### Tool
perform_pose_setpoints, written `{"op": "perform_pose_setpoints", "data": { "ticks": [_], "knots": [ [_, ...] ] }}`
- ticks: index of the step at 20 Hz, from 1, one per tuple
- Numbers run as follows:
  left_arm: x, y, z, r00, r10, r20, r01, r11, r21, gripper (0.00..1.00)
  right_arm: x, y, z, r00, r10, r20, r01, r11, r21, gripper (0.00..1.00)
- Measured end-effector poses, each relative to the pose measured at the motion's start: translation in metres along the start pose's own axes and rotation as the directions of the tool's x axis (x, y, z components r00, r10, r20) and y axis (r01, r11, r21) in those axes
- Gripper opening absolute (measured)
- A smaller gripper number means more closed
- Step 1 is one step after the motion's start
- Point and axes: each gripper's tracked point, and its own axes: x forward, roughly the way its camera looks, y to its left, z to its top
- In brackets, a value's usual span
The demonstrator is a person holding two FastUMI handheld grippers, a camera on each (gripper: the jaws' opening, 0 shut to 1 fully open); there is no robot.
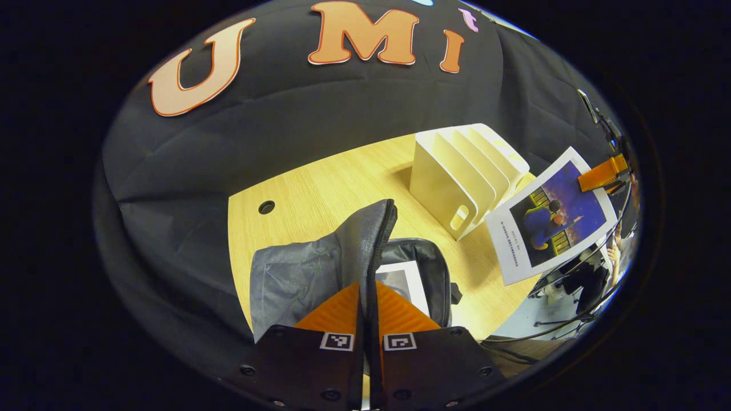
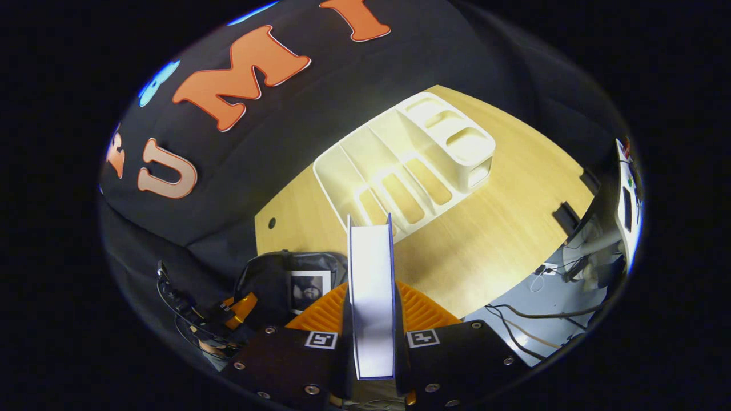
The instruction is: Open the schoolbag, grab two books from the bookshelf and put them into the schoolbag.
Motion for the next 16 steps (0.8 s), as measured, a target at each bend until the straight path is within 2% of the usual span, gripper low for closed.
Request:
{"op": "perform_pose_setpoints", "data": {
  "ticks": [7, 16],
  "knots": [
    [-0.014, 0.018, 0.012, 0.999, 0.032, 0.026, -0.032, 0.999, 0.006, 0.05, 0.025, 0.036, -0.032, 0.982, 0.188, -0.012, -0.188, 0.981, 0.053, 0.29],
    [-0.028, 0.034, 0.020, 0.997, 0.071, 0.042, -0.071, 0.997, -0.024, 0.05, 0.067, 0.098, -0.049, 0.926, 0.377, -0.012, -0.374, 0.920, 0.115, 0.29]
  ]
}}
